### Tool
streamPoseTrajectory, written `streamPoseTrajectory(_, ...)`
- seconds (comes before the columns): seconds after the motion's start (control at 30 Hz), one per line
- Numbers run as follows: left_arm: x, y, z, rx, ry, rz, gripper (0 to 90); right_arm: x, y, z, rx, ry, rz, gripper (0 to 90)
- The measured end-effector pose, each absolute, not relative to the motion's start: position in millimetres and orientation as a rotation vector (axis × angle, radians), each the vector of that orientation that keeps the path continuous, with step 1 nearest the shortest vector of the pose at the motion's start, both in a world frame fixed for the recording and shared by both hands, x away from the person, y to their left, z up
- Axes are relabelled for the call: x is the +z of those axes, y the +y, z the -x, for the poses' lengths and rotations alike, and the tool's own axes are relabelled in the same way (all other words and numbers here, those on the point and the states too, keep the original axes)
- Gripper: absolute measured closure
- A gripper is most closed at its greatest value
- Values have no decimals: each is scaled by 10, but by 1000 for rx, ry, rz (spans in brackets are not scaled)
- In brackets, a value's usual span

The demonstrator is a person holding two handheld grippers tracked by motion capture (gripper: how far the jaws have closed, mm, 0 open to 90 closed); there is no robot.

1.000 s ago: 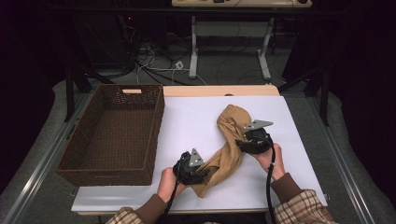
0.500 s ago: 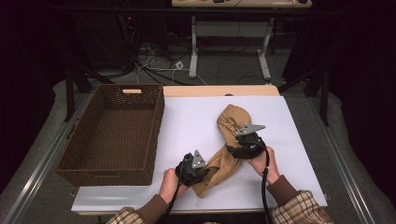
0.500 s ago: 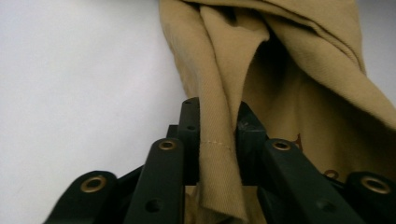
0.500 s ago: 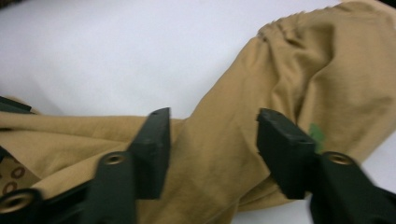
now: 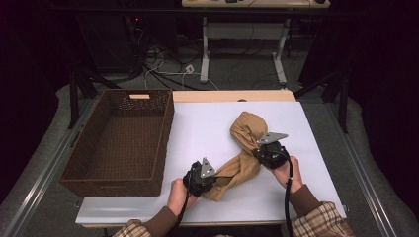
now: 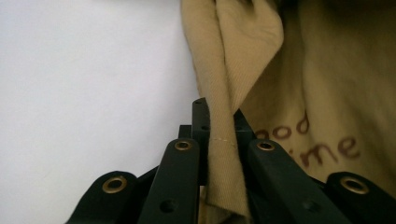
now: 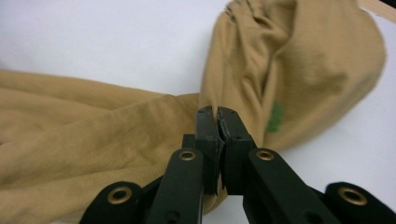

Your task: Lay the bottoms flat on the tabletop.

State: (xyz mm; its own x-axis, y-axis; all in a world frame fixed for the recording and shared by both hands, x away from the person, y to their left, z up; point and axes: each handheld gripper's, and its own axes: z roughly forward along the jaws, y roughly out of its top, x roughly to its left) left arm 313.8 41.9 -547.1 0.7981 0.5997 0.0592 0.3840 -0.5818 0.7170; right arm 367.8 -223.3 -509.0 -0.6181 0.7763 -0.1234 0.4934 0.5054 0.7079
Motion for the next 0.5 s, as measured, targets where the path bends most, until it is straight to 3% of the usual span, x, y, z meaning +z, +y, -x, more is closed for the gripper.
streamPoseTrajectory(0.4, -5440, 449, -3105, 396, 745, -2276, 856, -5201, -2560, -3721, 801, 2355, -1149, 878)
streamPoseTrajectory(0.5, -5435, 456, -3112, 392, 737, -2279, 806, -5238, -2555, -3734, 786, 2375, -1150, 870)
